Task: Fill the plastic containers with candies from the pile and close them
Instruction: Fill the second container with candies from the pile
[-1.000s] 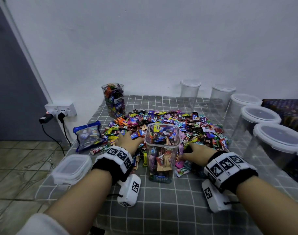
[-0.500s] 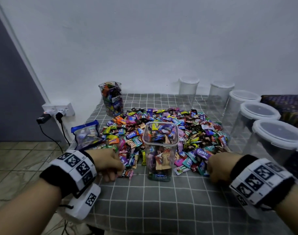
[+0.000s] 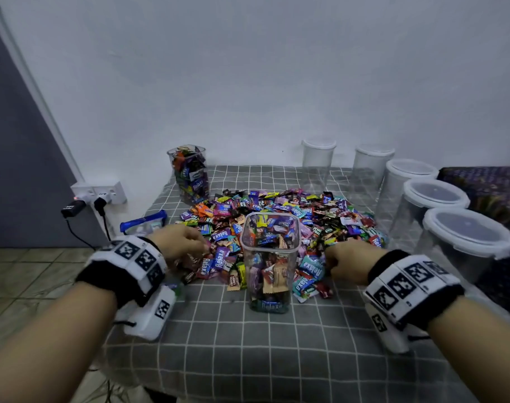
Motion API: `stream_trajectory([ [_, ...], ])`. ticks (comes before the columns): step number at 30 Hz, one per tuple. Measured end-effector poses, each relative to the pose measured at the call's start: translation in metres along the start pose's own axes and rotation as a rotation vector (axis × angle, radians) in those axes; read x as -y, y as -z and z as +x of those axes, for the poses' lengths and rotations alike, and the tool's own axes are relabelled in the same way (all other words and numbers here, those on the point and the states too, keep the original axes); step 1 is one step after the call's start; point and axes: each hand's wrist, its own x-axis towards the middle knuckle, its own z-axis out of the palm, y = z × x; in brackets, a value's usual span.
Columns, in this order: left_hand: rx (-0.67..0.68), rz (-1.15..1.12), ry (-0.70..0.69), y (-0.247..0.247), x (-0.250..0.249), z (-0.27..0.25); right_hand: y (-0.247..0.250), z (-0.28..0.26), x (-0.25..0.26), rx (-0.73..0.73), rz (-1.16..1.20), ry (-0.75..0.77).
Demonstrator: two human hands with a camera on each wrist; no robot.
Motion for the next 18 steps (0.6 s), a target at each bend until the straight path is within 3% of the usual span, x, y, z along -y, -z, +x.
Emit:
stream_trajectory([
  [4, -0.012, 0.026, 0.097, 0.025, 0.02, -0.006, 0.001, -0.016, -0.009, 0.028, -0.014, 0.055],
  [8, 0.155, 0.052, 0.221, 0.013, 0.024, -0.011, -0.005, -0.027, -0.006, 0.13, -0.051, 0.122],
  [13, 0.235, 0.053, 0.25, -0.02, 0.025, -0.001, -0.012, -0.033, -0.009, 0.265, -0.235, -0.02],
  [18, 0.215, -0.058, 0.281, -0.036, 0.02, 0.009, -0.018, -0.024, -0.016, 0.245, -0.224, -0.067],
])
